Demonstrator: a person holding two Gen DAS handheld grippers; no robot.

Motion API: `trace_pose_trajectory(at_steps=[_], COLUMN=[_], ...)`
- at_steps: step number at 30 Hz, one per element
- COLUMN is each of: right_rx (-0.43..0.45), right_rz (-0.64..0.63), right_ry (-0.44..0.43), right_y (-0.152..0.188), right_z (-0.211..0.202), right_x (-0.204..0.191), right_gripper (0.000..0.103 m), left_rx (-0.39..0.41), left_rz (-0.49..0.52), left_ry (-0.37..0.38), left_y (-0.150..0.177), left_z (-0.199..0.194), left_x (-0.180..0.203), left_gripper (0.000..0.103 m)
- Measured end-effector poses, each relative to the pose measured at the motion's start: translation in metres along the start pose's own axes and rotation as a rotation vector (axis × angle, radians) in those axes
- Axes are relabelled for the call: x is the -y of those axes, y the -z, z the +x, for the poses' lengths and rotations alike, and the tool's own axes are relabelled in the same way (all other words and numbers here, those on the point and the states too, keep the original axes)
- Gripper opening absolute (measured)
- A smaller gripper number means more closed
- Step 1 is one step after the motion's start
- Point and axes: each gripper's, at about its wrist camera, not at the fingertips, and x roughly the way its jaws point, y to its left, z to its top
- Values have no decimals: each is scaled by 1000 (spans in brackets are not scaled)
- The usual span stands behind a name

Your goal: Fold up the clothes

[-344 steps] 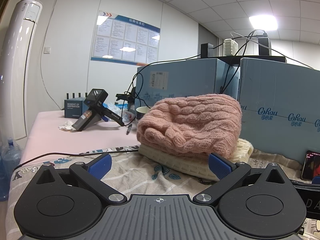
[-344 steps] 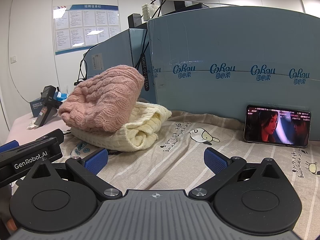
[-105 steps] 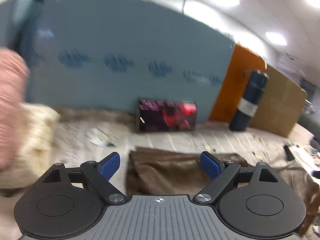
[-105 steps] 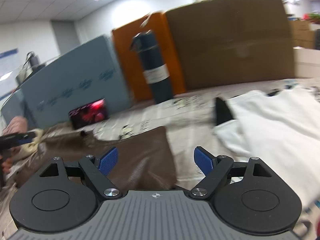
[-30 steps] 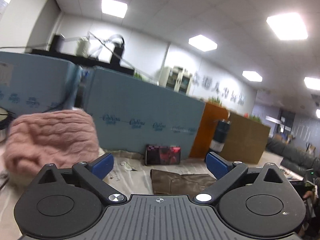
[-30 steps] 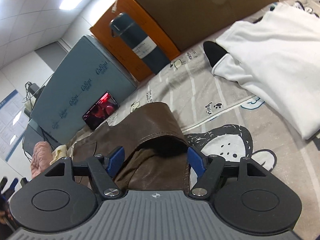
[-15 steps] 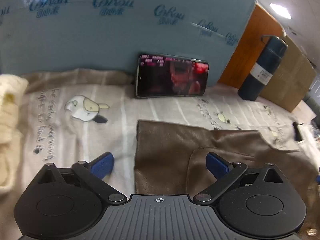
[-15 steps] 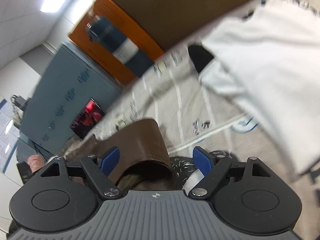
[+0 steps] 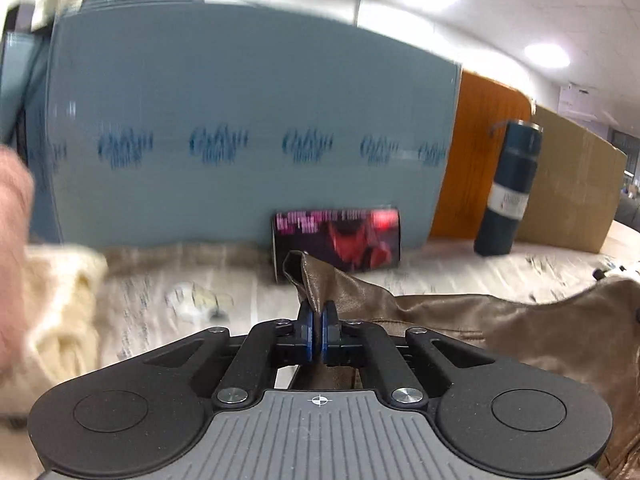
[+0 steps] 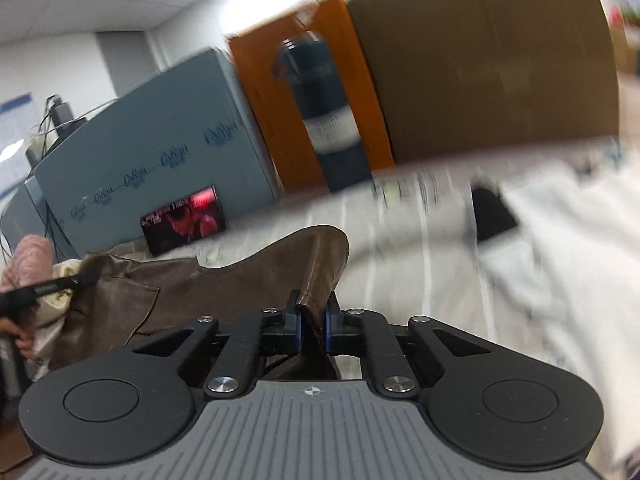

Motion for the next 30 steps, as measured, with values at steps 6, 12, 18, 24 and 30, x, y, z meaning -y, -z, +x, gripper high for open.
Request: trace_pose_trajectory(at_steps=[6, 12, 18, 24, 30], right_rx=[-2, -119, -53, -110, -281], right_rz=[-60, -74, -86, -113, -167], right_ry=[35, 109, 31, -288, -328], right_y=[-31, -14, -6, 21, 48], right_z=[38, 47, -16, -41, -6], right_x=[2, 19, 3, -33, -70], right_gripper=[9, 46, 62, 76, 81], left_rx=[-61, -105, -79, -119, -218], left_rz=[29, 24, -39, -100, -83], left_ry=[-72, -87, -42, 71, 87], left_y=[-21, -15, -9, 46, 84], left_z=[36, 21, -48, -124, -144], left_x=[-1, -13, -40, -37, -22], left_gripper=[8, 55, 78, 85, 83])
